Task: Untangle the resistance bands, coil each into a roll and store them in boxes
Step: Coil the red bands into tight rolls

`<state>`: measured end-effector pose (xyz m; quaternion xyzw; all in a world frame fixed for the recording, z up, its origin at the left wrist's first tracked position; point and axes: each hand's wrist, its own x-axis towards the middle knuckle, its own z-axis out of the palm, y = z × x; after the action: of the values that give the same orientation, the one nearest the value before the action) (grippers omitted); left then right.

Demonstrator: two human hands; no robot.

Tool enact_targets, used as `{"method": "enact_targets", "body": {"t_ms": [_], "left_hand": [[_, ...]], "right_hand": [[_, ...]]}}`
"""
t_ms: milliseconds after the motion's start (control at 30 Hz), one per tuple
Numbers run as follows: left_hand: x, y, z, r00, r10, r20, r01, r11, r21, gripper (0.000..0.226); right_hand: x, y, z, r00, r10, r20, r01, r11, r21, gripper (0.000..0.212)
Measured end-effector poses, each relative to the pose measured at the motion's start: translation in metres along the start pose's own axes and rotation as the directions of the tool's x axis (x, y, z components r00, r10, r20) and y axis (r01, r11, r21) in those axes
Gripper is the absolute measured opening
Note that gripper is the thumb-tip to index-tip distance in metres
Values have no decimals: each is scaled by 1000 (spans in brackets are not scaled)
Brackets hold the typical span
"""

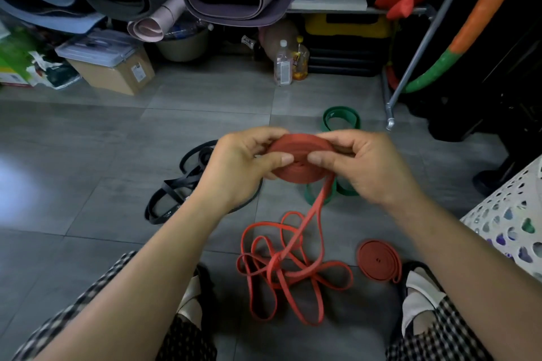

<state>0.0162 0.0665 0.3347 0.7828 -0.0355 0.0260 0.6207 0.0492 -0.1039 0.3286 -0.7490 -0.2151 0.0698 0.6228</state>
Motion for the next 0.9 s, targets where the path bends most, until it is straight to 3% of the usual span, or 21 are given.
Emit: {"method": "enact_targets", "body": {"t_ms": [200, 367, 433, 533, 600, 667, 767, 900], "left_hand": [[0, 8, -4, 987, -64, -151, -18, 872, -488, 24], [-2, 3, 14, 983, -137, -118, 24, 745, -667, 11], [-3, -2, 14, 983, -178, -45, 103, 737, -669, 11], [2, -10, -1, 985, -171, -11, 159, 936, -313, 20], [4, -9, -8, 992, -126, 3, 125, 977, -173, 29], [3, -4, -7, 997, -81, 3, 80, 976, -204, 25], [-1, -2, 3, 994, -75, -76, 45, 939, -341, 17], [-6, -6, 22, 979, -193, -71, 99, 743, -662, 19]], "right_hand": [[0, -2, 7, 997, 70, -45, -52, 948, 315, 22], [2, 2, 17, 980, 92, -175, -23, 932, 361, 11], [5, 3, 10, 979, 85, -186, -27, 954, 297, 12], [5, 3, 2, 993, 54, -107, -38, 989, 142, 14], [4, 2, -2, 998, 40, -54, -38, 998, 42, 15], [3, -1, -4, 999, 43, -28, -43, 999, 7, 16], [3, -3, -2, 994, 77, -77, -58, 974, 221, 15], [0, 5, 10, 979, 146, -142, -80, 916, 393, 22]]}}
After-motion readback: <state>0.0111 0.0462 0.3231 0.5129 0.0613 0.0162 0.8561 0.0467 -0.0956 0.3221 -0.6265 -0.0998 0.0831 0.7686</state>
